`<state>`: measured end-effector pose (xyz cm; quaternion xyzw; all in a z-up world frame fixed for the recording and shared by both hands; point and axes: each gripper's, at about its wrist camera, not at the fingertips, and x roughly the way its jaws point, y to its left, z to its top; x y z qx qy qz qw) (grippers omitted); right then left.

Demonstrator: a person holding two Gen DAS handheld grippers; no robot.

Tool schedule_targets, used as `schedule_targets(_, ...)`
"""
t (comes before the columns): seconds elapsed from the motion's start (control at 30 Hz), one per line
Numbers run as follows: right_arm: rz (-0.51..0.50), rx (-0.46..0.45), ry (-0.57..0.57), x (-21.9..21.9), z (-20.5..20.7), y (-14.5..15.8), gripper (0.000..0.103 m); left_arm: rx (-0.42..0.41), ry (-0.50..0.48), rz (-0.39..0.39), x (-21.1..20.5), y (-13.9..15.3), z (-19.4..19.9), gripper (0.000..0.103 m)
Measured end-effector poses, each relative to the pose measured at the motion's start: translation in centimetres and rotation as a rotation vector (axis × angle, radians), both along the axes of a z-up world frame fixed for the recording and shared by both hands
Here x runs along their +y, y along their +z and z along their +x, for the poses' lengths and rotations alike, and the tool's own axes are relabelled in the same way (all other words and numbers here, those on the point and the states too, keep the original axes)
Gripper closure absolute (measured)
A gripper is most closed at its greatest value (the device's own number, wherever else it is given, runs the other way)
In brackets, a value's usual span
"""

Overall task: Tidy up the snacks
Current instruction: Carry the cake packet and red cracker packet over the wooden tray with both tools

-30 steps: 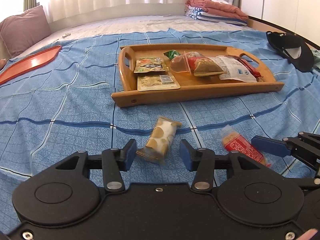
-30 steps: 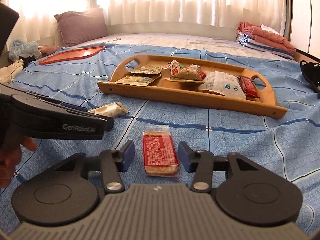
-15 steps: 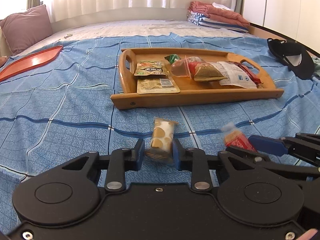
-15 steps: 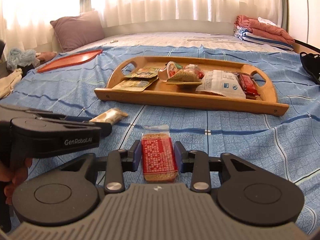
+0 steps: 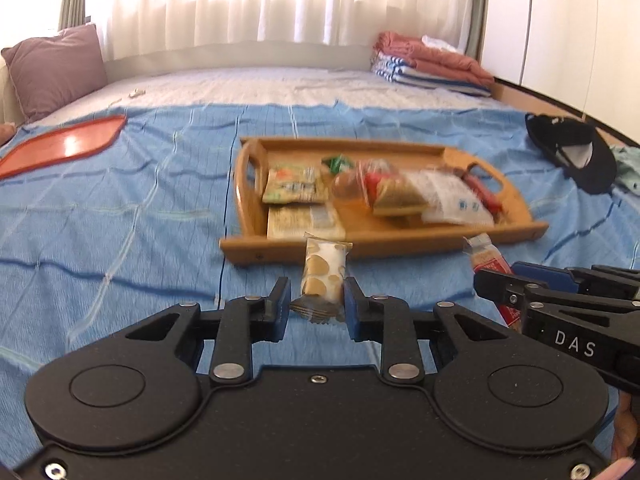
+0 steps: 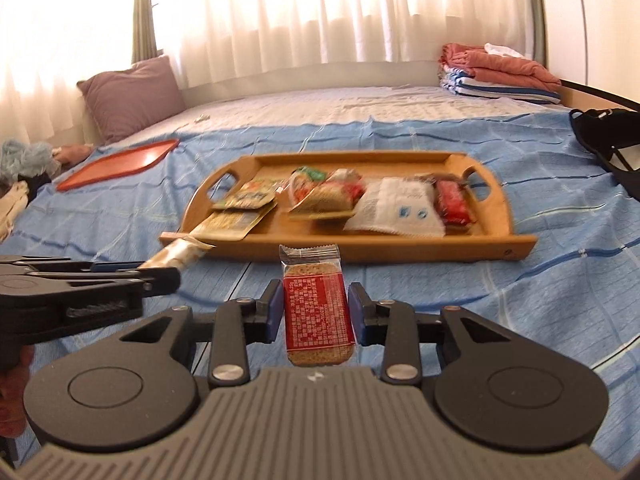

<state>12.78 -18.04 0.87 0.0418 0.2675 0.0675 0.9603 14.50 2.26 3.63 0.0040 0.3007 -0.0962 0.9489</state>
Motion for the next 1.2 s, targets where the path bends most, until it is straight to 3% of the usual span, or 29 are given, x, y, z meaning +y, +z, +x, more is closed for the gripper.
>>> schedule_targets(0.4, 0.064, -0.048, -0.071, -4.6, 3.3, 4.4, 0.063, -0.039, 0.015, -0.020, -1.1, 4.2, 3.9, 0.077)
schedule_targets(0.73, 0.154, 0.011, -0.094, -7.8, 9.2, 6.2, 0.063, -0.027, 0.036, -0.056, -2.6, 6.3, 10.5, 0.077)
schedule_targets(0.87, 0.205, 0.044, -0.105, -8.9, 12.0, 6.5, 0.063, -0.004, 0.021, -0.082, -3.1, 6.4, 13.7, 0.077)
schedule_targets(1.2, 0.175, 0.105, -0.138, -9.5, 18.6, 5.6, 0.063, 0.050, 0.063, -0.110, -4.0, 4.0, 20.0, 0.077)
